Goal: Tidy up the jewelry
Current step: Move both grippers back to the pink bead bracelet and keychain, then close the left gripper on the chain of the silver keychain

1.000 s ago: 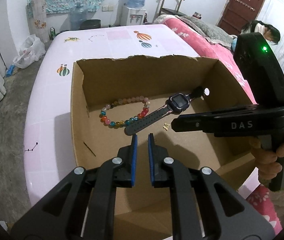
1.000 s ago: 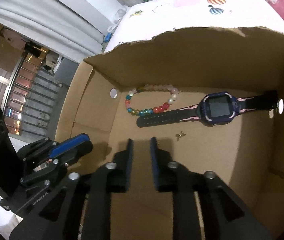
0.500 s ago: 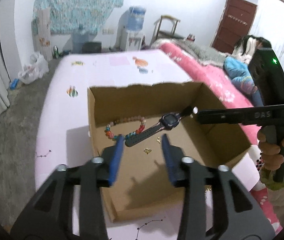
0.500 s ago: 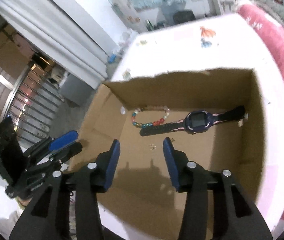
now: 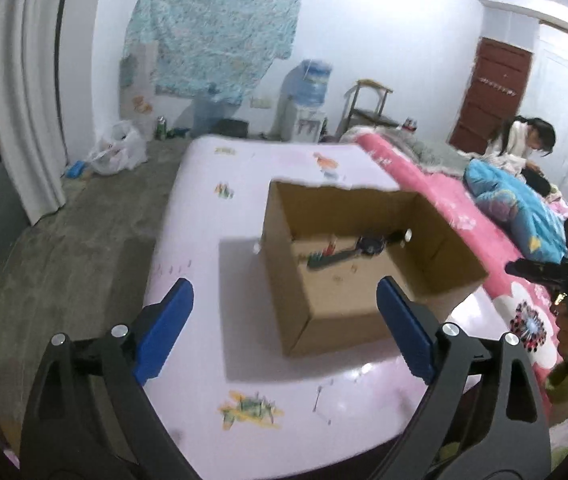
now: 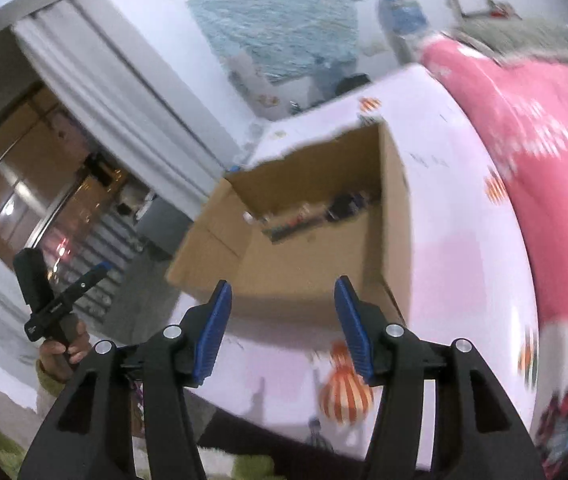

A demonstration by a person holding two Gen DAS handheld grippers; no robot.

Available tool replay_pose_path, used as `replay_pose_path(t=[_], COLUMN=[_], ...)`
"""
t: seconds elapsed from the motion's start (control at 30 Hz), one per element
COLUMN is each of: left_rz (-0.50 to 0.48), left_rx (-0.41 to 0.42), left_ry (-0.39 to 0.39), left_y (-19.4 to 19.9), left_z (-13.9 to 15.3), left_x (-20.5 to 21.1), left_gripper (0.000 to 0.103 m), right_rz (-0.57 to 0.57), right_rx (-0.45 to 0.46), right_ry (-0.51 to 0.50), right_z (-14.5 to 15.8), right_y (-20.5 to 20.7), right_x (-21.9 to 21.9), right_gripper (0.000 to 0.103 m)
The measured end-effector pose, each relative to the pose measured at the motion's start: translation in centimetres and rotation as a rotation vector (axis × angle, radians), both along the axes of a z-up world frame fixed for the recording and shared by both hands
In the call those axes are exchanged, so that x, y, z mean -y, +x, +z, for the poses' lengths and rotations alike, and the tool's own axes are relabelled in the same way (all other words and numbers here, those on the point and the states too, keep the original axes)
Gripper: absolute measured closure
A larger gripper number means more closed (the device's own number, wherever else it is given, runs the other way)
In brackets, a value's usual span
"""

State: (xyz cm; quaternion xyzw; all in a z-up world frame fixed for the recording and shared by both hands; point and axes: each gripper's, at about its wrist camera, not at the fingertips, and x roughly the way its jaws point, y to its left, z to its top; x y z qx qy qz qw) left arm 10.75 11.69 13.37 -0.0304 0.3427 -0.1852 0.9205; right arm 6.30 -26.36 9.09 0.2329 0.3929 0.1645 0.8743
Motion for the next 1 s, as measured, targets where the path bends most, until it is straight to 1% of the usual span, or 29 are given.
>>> replay_pose_path(t=[0.07, 0.13, 0.23, 0.3, 0.37, 0.47, 0.6, 0.63, 0.7, 0.73, 0.8, 0.83, 0.87, 0.93, 1.0], left_rz=[-0.011, -0.032, -0.08, -0.114, -0.16, -0.241, -0.306, -0.319, -0.344, -0.359, -0.377, -0.387, -0.4, -0.418, -0.457], left_rx=[-0.043, -0.088, -0.169, -0.195, -0.19, -0.152, -0.104, -0.093, -0.071, -0.062, -0.054, -0.054, -0.058, -0.073, -0.104], left_ry=[0.028, 0.05, 0.069, 0.09, 0.14, 0.198, 0.208, 0.21, 0.214, 0.219, 0.219, 0.218, 0.216, 0.206, 0.169], left_y=[-0.5, -1.0, -1.4, -1.6, -2.0, -3.1, -3.9, -4.1, -4.3, -4.4, -4.4, -4.3, -4.2, -3.9, -3.7], left_z=[-1.8, -3.9, -7.4, -9.5, -11.0, -12.5, -12.7, -12.8, -12.8, -12.8, -12.8, -12.8, -12.9, -13.1, -13.3], left_x=[0.7, 1.9, 4.7, 7.2, 9.8, 13.3, 16.0, 16.5, 17.5, 17.9, 18.4, 18.7, 18.8, 19.5, 19.7], left_gripper=[0.014, 0.014, 0.014, 0.014, 0.014, 0.014, 0.015, 0.019, 0.023, 0.028, 0.035, 0.041, 0.044, 0.056, 0.065], right_rz=[-0.028, -0.05, -0.079, -0.087, -0.093, -0.087, -0.087, -0.084, -0.082, -0.079, -0.062, -0.06, -0.049, -0.033, -0.014], right_rx=[-0.052, -0.098, -0.167, -0.193, -0.2, -0.196, -0.177, -0.171, -0.158, -0.151, -0.144, -0.141, -0.137, -0.133, -0.136], right_ry=[-0.005, -0.03, -0.119, -0.178, -0.23, -0.253, -0.235, -0.23, -0.24, -0.241, -0.231, -0.239, -0.256, -0.271, -0.263], right_z=[-2.0, -3.7, -6.0, -7.3, -8.0, -8.7, -9.0, -9.0, -9.0, -9.1, -9.2, -9.3, -9.4, -9.6, -9.9], right_y=[-1.3, -2.2, -3.0, -3.1, -3.2, -3.4, -3.4, -3.3, -3.1, -3.1, -2.9, -2.8, -2.5, -2.2, -1.6], right_x=[0.2, 0.1, -0.6, -1.4, -2.1, -2.6, -3.2, -3.3, -3.7, -3.9, -4.3, -4.5, -4.9, -5.3, -5.4], right_gripper=[0.051, 0.051, 0.051, 0.051, 0.051, 0.051, 0.052, 0.056, 0.061, 0.065, 0.069, 0.072, 0.072, 0.076, 0.079])
